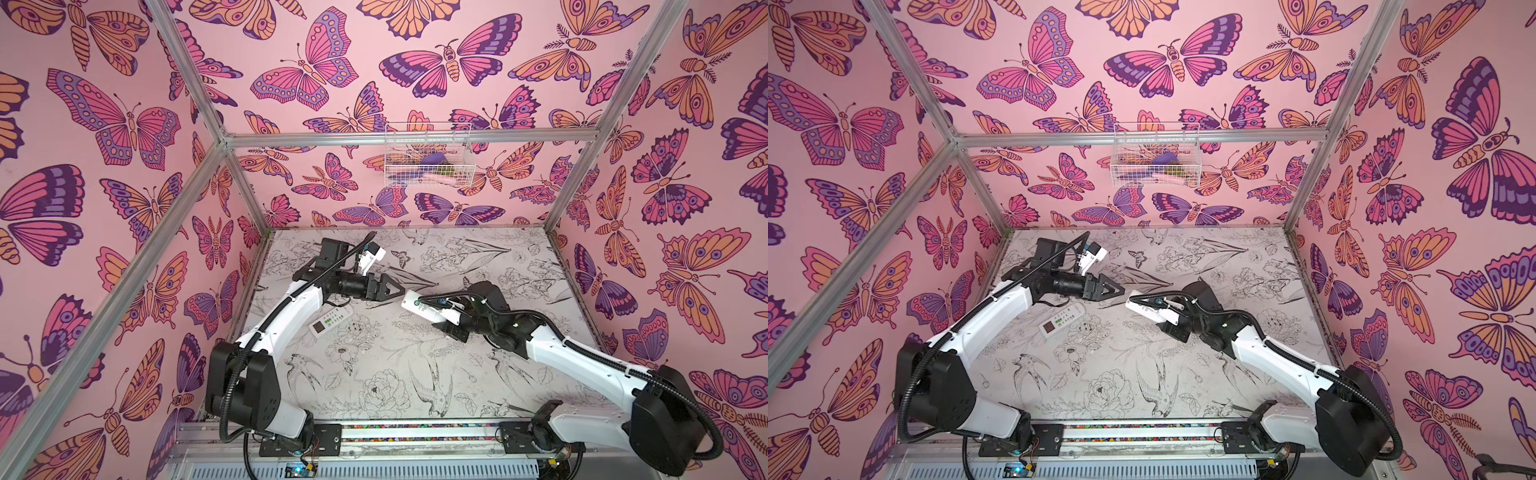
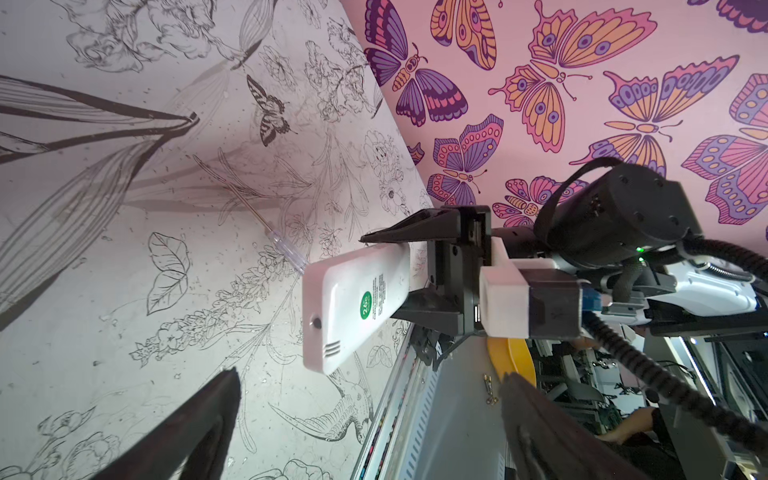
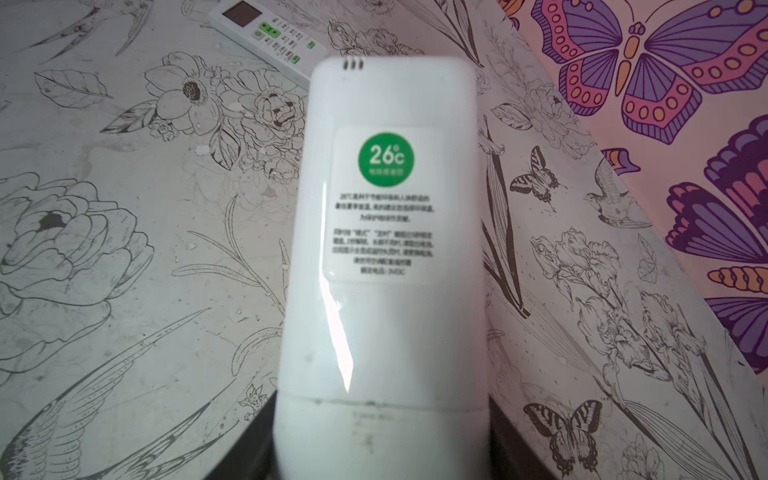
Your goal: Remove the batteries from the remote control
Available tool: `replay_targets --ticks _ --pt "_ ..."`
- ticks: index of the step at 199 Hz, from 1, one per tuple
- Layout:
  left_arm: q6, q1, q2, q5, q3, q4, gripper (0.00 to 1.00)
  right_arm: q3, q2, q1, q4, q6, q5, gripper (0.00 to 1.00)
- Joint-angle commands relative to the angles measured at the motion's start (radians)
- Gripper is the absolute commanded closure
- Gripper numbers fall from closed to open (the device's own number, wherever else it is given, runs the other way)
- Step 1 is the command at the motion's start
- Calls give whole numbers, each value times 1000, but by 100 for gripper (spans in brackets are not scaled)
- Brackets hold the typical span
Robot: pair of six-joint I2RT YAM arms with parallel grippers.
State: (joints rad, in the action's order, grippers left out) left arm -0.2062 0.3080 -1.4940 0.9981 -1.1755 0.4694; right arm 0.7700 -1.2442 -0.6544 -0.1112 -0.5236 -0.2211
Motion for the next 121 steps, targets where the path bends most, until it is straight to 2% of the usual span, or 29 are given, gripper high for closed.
replay_targets --ticks 1,14,44,56,72,96,121 --pt "-22 20 -12 50 46 -93 8 37 1 -4 69 -20 -85 65" --pt "-13 32 -18 72 61 -106 10 43 -10 -7 73 -17 -94 65" --pt "-65 37 -43 42 76 -146 12 46 -30 -14 99 -10 -113 65" --pt "-86 40 -58 42 66 -167 17 47 -39 -15 105 -9 -119 65" --pt "-117 54 -73 57 44 -169 28 52 -50 -23 111 0 -115 65" --pt "-108 87 -91 46 65 -176 31 42 -67 -27 163 10 -118 64" --pt "-121 94 -94 26 73 -172 42 73 -110 -43 149 8 -109 64"
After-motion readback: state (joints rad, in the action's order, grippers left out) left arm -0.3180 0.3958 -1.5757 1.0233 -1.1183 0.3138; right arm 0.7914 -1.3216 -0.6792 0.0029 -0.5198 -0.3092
